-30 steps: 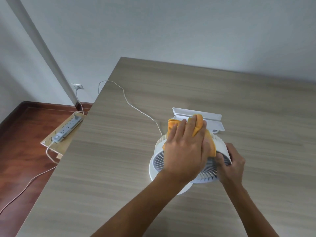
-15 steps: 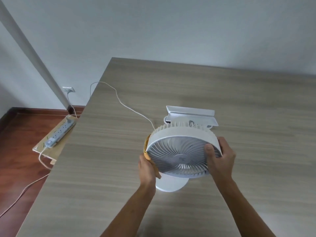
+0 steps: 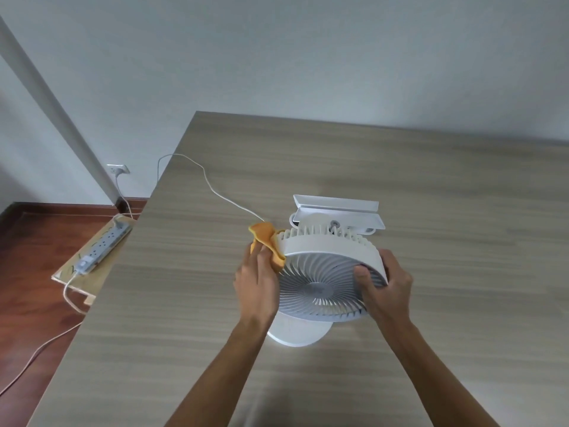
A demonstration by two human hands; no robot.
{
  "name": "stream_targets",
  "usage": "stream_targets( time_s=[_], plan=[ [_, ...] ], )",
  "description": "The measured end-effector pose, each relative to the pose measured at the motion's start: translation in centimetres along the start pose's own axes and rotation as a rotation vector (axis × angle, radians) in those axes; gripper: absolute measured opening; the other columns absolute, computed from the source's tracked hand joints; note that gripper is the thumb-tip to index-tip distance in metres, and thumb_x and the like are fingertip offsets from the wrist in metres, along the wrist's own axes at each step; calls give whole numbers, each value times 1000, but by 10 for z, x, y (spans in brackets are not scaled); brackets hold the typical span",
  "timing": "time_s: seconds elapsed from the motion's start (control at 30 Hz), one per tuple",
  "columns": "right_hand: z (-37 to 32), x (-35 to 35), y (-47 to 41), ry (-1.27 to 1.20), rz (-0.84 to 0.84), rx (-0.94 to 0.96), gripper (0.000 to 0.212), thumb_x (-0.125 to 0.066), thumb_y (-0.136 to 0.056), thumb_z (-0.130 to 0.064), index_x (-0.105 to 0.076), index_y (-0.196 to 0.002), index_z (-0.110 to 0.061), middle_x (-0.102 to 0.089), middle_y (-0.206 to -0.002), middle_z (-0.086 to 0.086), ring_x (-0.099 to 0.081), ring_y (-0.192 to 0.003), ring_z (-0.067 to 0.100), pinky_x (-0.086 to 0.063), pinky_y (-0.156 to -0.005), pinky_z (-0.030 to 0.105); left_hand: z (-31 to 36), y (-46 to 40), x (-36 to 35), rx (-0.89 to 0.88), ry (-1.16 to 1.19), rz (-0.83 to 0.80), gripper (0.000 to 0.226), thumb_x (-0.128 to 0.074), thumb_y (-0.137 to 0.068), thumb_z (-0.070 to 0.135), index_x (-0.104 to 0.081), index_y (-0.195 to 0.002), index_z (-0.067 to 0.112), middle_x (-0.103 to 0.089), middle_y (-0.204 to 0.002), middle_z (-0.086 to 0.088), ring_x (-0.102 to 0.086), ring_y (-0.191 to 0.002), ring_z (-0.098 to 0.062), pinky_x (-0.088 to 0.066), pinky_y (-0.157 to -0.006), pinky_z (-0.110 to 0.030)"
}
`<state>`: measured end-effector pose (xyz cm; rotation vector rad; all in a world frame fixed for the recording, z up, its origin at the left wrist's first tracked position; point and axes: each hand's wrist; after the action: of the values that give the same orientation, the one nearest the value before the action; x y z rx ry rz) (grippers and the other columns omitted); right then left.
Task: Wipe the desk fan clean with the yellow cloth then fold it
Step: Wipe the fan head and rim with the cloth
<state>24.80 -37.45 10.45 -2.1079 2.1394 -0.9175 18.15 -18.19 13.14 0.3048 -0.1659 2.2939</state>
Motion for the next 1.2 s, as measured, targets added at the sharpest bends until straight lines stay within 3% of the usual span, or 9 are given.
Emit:
stream_targets(
  time_s=[0.23,0.33,0.47,0.6,0.73,0.87,0.93,1.07,1.2],
  plan=[
    [-5,1,0,14,-9,-2,86,-49,-75,-82,-63,-106,-3,-64,-84,-4,-62,-80,-15,-45,-59,1,34,-1,-12,-468,-498,-22,35,-32,-91,25,-65,-91,14,-64,-96,-3,-59,-86,-26,-38,-65,-29],
    [-4,2,1,44,-20,5,84,-49,-77,-80,-63,-106,-3,-63,-85,-10,-62,-80,-13,-46,-58,2,50,5,-20,-606,-631,-63,33,-36,-93,24,-67,-94,11,-66,-108,-6,-60,-103,-29,-51,-84,-38],
    [-3,3,0,102,-46,40,82,-46,-81,-77,-63,-102,-1,-63,-80,0,-61,-74,-9,-42,-56,2,69,16,-39,-745,-779,-214,43,-30,-96,27,-60,-119,8,-63,-116,-11,-54,-113,-32,-37,-106,-45],
    [-6,12,-1,133,-168,6,85,-33,-79,-85,-58,-114,-12,-65,-86,-2,-63,-73,1,-46,-59,7,70,11,-37,-747,-814,-275,47,-26,-98,32,-44,-139,19,-54,-136,-14,-49,-123,-34,-33,-110,-46],
    [-13,23,3,-43,-355,-73,56,-32,-87,-67,-47,-132,-37,-64,-119,-23,-61,-109,0,-44,-84,8,71,9,-17,-679,-540,-327,56,-36,-98,44,-16,-149,34,-21,-159,-8,-35,-138,-28,-36,-110,-43],
    [-47,31,-6,-122,-104,-3,72,-36,-88,-53,-33,-149,-15,-43,-151,-2,-43,-138,13,-35,-114,41,74,8,11,-394,119,-372,63,-48,-91,50,-27,-146,27,-43,-143,20,-40,-133,-5,-35,-104,-24],
    [-78,33,-16,-37,25,72,75,-41,-89,-59,-33,-148,-13,-40,-152,1,-41,-138,14,-34,-114,38,67,3,25,-367,289,-392,66,-50,-88,53,-35,-143,21,-49,-140,18,-39,-135,-4,-31,-103,-12],
    [-133,11,-27,176,-152,250,58,-57,-90,-45,-45,-141,-22,-44,-147,-6,-36,-138,6,-30,-113,25,36,-25,50,-346,59,-598,116,-82,-50,60,-27,-146,23,-43,-147,6,-36,-138,-4,-30,-97,-1],
    [-127,-32,-36,499,-457,348,59,-45,-89,-63,-46,-140,-35,-43,-150,-1,-35,-142,22,-25,-117,49,9,-40,47,-338,-220,-675,111,-95,-43,41,-39,-138,24,-56,-132,10,-52,-120,1,-43,-90,-8]
  ],
)
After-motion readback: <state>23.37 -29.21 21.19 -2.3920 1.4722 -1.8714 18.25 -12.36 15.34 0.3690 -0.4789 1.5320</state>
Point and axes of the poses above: each hand's wrist, its own y-axis away from the middle knuckle, its own x-axis out of the back of the hand, z = x × y
